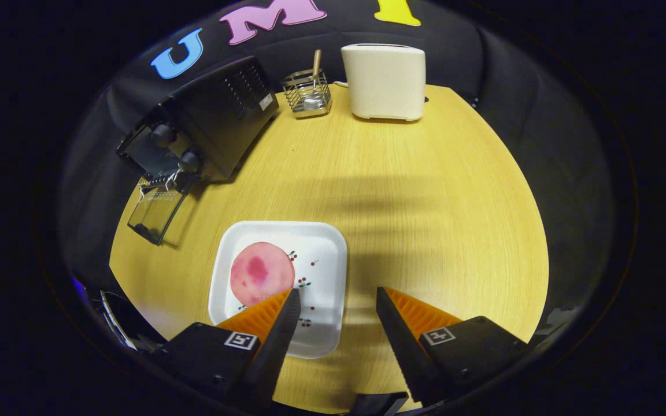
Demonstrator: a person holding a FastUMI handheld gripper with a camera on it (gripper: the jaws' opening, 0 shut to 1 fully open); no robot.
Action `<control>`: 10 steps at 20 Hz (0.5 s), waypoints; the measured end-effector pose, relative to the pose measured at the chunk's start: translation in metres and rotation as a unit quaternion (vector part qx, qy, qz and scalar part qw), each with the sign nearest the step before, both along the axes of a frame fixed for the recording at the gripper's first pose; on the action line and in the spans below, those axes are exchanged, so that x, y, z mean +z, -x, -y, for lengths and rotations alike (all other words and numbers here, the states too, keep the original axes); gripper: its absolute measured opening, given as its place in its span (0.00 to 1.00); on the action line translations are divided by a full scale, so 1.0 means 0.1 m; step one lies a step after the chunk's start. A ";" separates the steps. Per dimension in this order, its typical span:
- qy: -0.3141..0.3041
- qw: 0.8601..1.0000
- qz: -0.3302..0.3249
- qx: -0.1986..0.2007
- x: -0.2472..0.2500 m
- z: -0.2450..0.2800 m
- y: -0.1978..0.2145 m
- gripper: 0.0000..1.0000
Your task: Open the toaster oven, put the food inside, and close the toaster oven door.
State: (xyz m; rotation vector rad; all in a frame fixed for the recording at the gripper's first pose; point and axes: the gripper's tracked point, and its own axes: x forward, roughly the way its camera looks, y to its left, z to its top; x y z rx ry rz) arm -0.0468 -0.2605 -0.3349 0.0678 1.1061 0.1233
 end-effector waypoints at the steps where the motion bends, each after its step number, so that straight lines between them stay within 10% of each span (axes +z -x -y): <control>1: 0.003 1.000 -0.007 0.005 -0.04 -0.02 0.03 0.83; 10: 0.023 0.999 -0.033 -0.015 -0.10 -0.01 0.05 0.24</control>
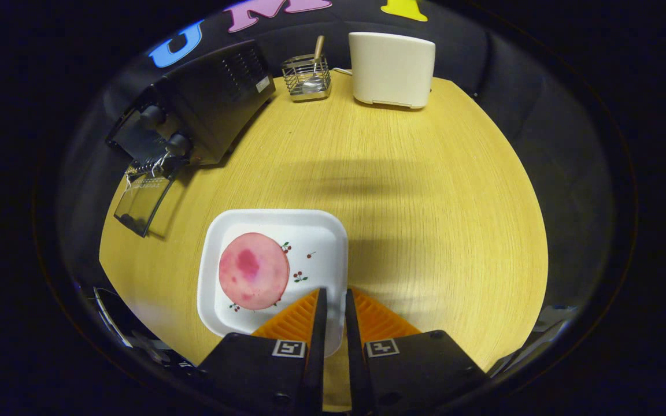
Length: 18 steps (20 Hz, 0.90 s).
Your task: Open the toaster oven, put the food inside, and close the toaster oven door.
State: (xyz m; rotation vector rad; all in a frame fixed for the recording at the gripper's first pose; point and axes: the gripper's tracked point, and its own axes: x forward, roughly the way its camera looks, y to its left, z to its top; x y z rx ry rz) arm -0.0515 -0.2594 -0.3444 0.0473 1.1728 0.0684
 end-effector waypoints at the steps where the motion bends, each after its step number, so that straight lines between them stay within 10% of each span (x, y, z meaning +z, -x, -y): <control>1: -0.009 1.000 0.000 -0.005 -0.02 0.00 -0.01 0.23; 10: -0.067 0.997 -0.019 -0.027 -0.03 -0.19 0.12 0.06; 18: -0.188 0.969 -0.023 -0.157 0.12 -0.48 0.30 0.05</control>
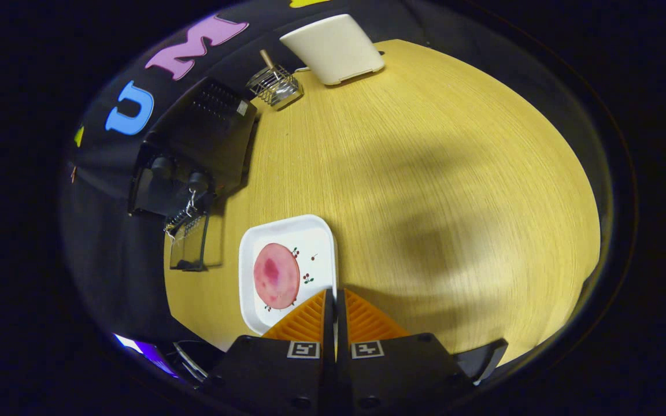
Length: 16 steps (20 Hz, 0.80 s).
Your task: Open the toaster oven, put the food inside, and close the toaster oven door.
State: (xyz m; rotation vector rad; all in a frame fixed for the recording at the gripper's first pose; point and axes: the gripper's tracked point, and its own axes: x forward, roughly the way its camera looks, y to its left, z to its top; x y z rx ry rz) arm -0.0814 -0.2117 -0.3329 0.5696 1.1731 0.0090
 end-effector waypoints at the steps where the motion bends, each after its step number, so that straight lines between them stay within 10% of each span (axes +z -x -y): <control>1: -0.010 1.000 0.000 -0.018 0.04 0.00 0.05 0.05; 16: -0.075 0.981 0.075 -0.160 0.87 -0.38 0.24 0.05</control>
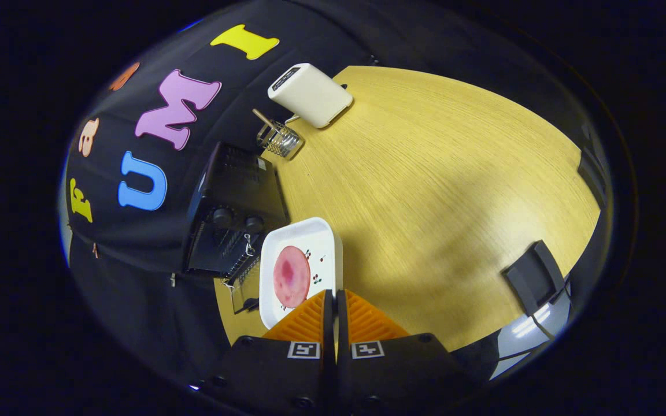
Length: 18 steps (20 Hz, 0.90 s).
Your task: Open the toaster oven, put the food inside, and close the toaster oven door.
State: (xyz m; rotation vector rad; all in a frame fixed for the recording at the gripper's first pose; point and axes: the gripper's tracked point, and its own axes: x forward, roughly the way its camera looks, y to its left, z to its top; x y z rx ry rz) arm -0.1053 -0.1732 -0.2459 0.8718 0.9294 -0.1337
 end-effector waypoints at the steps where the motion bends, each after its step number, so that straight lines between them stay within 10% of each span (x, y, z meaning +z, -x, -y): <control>1: -0.001 1.000 0.006 -0.002 0.04 -0.06 -0.05 0.05; 18: -0.032 0.998 0.047 0.022 0.11 -1.62 -0.68 0.05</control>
